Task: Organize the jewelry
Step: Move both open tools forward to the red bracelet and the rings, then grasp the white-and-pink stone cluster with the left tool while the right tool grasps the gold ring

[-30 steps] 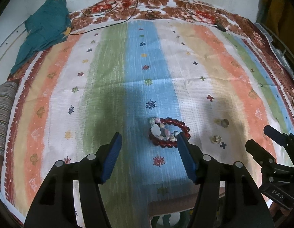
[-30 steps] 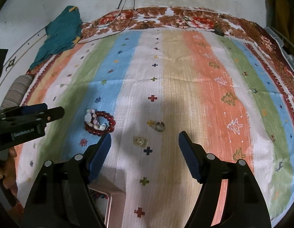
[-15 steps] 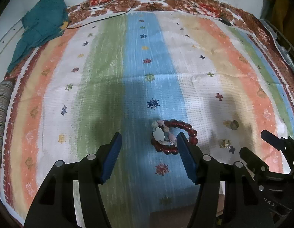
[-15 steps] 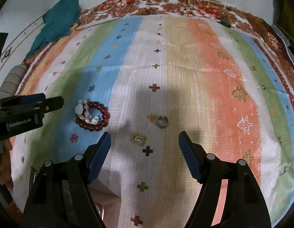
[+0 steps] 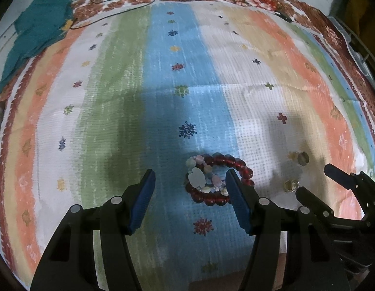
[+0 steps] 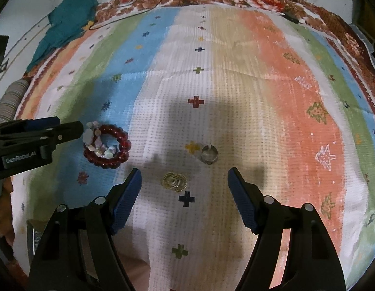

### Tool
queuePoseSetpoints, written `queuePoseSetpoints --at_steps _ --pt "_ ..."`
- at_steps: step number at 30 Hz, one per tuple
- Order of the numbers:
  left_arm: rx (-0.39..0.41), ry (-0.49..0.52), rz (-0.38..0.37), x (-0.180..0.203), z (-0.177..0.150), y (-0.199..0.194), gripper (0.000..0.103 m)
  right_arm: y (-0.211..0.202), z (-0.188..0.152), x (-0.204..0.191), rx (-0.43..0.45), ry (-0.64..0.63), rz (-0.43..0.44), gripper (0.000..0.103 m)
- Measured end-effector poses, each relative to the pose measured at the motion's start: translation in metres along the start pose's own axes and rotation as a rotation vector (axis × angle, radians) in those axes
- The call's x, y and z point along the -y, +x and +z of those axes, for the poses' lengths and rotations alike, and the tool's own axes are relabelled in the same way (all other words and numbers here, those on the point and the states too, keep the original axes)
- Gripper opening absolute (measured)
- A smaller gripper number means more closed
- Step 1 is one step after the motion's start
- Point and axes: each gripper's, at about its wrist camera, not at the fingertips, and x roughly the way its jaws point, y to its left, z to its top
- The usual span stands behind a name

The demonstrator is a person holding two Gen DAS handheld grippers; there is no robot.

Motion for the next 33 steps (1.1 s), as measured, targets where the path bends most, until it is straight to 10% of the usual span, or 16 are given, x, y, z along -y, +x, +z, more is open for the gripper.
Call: queuePoseSetpoints --at_steps 14,33 --pt "-0.045 -0.008 -0.032 -0.002 0.008 0.026 0.06 0.016 0.004 -0.002 -0.029 -0.015 -0.003 0.072" --pt "-0.065 0.015 -0.059 0.003 0.01 0.037 0.019 0.027 -0.002 -0.002 -0.051 -0.039 -0.024 0.019"
